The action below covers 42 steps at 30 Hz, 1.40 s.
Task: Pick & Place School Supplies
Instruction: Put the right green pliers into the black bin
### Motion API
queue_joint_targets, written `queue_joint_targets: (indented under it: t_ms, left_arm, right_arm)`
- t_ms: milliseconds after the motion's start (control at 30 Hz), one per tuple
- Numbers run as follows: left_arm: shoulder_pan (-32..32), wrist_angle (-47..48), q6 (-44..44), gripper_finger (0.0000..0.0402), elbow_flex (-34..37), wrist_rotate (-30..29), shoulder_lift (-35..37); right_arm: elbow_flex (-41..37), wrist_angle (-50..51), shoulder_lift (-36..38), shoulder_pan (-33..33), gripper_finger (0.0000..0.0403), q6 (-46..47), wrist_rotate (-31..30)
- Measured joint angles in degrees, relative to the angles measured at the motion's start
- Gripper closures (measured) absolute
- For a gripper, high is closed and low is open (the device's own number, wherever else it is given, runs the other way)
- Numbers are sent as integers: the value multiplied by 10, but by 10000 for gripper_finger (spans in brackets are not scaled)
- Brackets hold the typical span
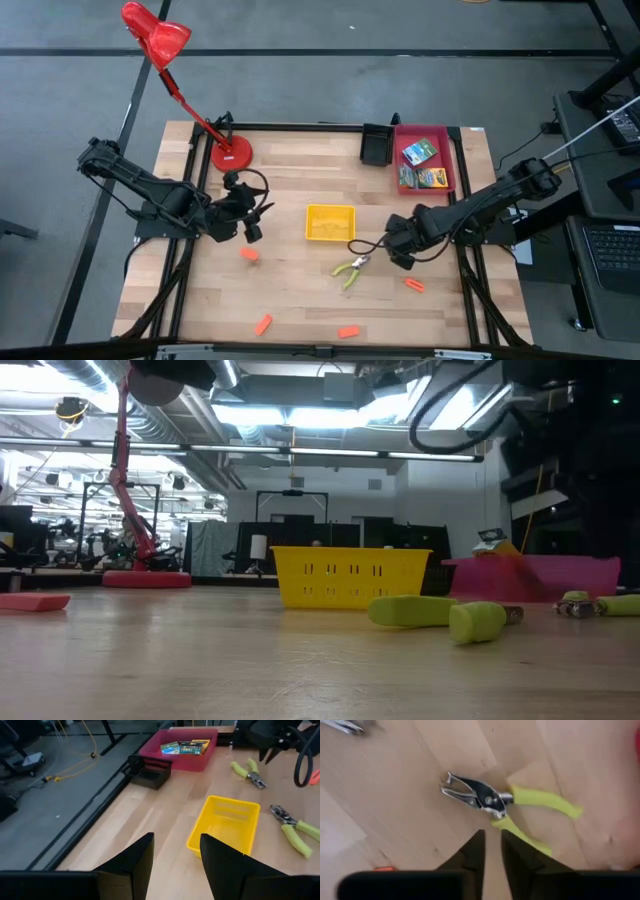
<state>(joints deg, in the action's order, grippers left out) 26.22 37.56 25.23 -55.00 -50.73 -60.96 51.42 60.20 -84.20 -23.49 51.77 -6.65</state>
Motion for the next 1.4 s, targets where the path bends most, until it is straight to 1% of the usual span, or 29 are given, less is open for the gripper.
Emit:
queue_joint_targets:
  t_ms: [133, 200, 300, 400, 500, 567, 700, 967, 1033, 1133, 1233, 1300, 1333, 1400]
  left_arm:
    - [0, 0, -19, 242, 0, -18, 1]
    - [0, 0, -24, 242, 0, -26, 1]
    - [3, 0, -25, 242, 0, -40, 1]
    - [14, 0, -30, 242, 0, -56, 1]
    - [25, 3, -30, 242, 0, -70, 1]
    - [29, 4, -29, 242, 0, -73, 1]
    - [30, 6, -20, 242, 0, -72, 9]
    - [30, 5, -19, 242, 0, -67, 20]
    - [30, 5, -19, 242, 0, -67, 20]
    - [30, 4, -19, 242, 0, -67, 20]
    - [30, 3, -19, 242, 0, -67, 20]
    - [30, 3, -18, 242, 0, -67, 20]
    - [30, 3, -18, 242, 0, -66, 20]
    - [30, 0, -14, 242, 0, -66, 20]
  right_arm:
    - [-6, 1, 0, 0, 263, 34, 0]
    - [-10, 8, 0, 0, 229, 48, -16]
    - [-25, 7, 0, 0, 184, 44, -30]
    - [-51, 7, 0, 0, 153, 21, -8]
    - [-76, 3, 0, 0, 145, 16, 25]
    - [-91, -4, 0, 0, 151, 16, 30]
    - [-116, -41, 1, 0, 179, 19, 28]
    - [-120, -53, 2, 0, 232, 63, 22]
    - [-117, -52, 2, 1, 253, 70, 25]
    - [-104, -50, 1, 1, 297, 78, 40]
    - [-84, -145, 0, 0, 354, 73, 58]
    - [-83, -166, 1, 0, 388, 65, 72]
    - [-81, -187, -1, 0, 394, 64, 77]
    - [-60, -216, 0, 0, 390, 84, 77]
